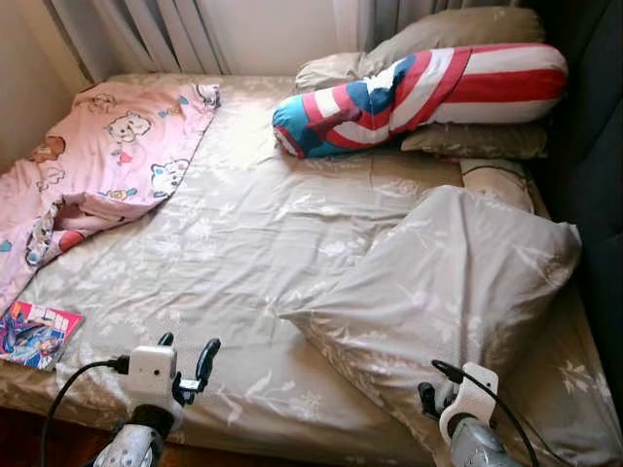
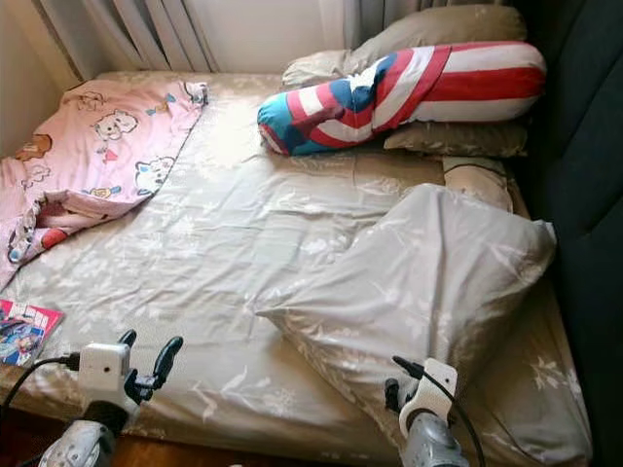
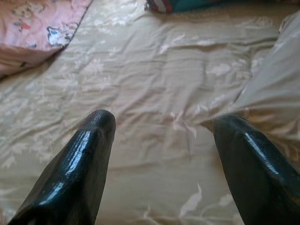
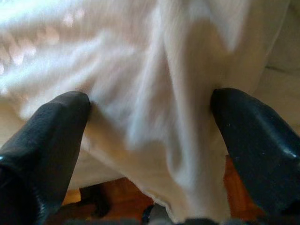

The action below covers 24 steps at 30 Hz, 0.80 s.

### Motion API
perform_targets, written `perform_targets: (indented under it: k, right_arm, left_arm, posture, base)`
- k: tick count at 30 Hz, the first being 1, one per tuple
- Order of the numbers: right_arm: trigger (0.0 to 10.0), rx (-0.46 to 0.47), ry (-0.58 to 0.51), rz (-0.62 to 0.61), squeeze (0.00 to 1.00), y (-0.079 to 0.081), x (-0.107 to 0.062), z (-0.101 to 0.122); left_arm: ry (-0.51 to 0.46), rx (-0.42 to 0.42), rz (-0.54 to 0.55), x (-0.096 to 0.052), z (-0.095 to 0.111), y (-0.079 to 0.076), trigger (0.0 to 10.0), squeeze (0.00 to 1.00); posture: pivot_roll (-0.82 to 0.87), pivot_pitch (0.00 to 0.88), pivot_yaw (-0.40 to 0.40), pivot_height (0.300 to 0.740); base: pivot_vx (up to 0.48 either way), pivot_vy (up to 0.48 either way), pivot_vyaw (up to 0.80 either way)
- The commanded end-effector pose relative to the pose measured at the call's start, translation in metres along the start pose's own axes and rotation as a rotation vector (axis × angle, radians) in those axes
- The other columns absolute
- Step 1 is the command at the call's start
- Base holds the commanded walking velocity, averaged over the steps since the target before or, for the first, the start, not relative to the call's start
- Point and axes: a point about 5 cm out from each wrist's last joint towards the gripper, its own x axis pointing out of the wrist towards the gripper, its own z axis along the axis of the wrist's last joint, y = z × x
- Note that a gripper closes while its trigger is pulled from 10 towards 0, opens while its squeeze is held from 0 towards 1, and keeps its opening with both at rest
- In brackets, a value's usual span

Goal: Clean up the room

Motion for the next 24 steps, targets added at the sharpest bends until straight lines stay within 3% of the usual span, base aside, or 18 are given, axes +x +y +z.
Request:
perform_targets:
  k: [1,4,5,10,18,21,24]
  right_arm:
    - [10.0,0.007,0.068,-0.003,0.0,-0.001,-0.003,-0.019]
    - [10.0,0.012,0.091,-0.041,0.0,-0.007,-0.005,-0.027]
    - [10.0,0.053,0.111,-0.058,0.0,-0.009,-0.006,-0.033]
    - [10.0,0.076,0.116,-0.035,0.0,-0.008,-0.007,-0.036]
    - [10.0,0.123,-0.044,0.013,0.0,0.001,-0.002,-0.006]
    - [10.0,0.081,-0.118,0.072,0.0,0.012,0.0,0.011]
    - [10.0,0.045,-0.122,0.077,0.0,0.016,0.001,0.016]
  left_arm:
    - [-0.005,0.008,-0.01,-0.002,0.005,0.0,10.0,0.0]
    - [-0.018,0.008,-0.006,-0.003,0.01,0.002,10.0,0.0]
    - [-0.024,0.009,-0.005,-0.006,0.013,0.003,10.0,0.0]
    - [-0.029,0.012,-0.012,-0.01,0.018,0.001,10.0,0.0]
    - [-0.03,0.011,-0.009,-0.02,0.029,-0.001,10.0,0.0]
    - [-0.023,0.014,-0.002,-0.024,0.029,-0.001,10.0,0.0]
    - [-0.012,0.016,-0.001,-0.027,0.03,-0.001,10.0,0.0]
  posture:
    - [0.17,0.221,0.081,0.74]
    - [0.17,0.228,0.085,0.74]
    - [0.18,0.233,0.09,0.74]
    - [0.19,0.247,0.096,0.74]
    - [0.22,0.277,0.096,0.74]
    - [0.22,0.285,0.098,0.74]
    - [0.22,0.291,0.101,0.74]
  base:
    - [0.0,0.0,0.0]
    - [0.0,0.0,0.0]
    - [0.0,0.0,0.0]
    - [0.0,0.0,0.0]
    - [0.0,0.0,0.0]
    - [0.0,0.0,0.0]
    - [0.0,0.0,0.0]
